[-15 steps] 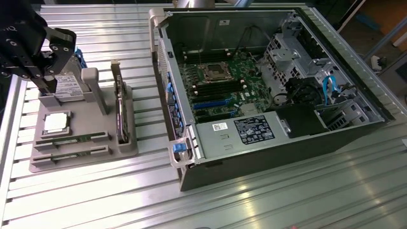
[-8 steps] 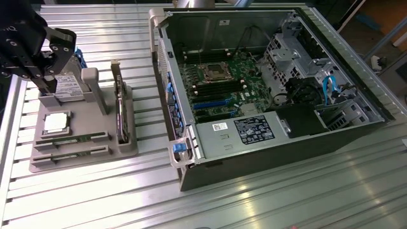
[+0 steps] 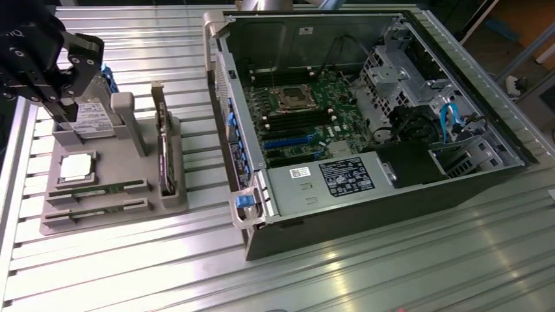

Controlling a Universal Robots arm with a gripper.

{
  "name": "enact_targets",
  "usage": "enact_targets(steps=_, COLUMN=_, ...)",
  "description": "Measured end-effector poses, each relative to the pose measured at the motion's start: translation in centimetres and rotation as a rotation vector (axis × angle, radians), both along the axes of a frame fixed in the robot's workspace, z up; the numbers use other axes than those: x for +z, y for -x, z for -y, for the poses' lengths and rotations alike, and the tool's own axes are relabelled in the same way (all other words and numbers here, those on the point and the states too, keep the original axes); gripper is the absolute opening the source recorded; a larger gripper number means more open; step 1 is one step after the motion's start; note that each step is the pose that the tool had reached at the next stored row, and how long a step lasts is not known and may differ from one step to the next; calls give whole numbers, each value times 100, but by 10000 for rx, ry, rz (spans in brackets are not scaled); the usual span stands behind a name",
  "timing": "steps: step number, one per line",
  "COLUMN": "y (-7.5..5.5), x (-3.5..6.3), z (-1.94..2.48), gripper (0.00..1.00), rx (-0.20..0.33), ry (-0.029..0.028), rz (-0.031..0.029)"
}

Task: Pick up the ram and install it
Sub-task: 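Reach for the ram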

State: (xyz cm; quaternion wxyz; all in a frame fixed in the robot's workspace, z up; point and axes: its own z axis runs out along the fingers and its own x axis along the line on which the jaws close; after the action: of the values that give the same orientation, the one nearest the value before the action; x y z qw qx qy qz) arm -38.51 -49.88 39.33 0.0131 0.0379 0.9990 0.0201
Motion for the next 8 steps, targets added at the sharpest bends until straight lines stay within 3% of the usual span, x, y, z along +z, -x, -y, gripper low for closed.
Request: enact_targets(steps=8, y=0, x=0, z=-97, gripper=11, rx=0, ry=2, rz=1)
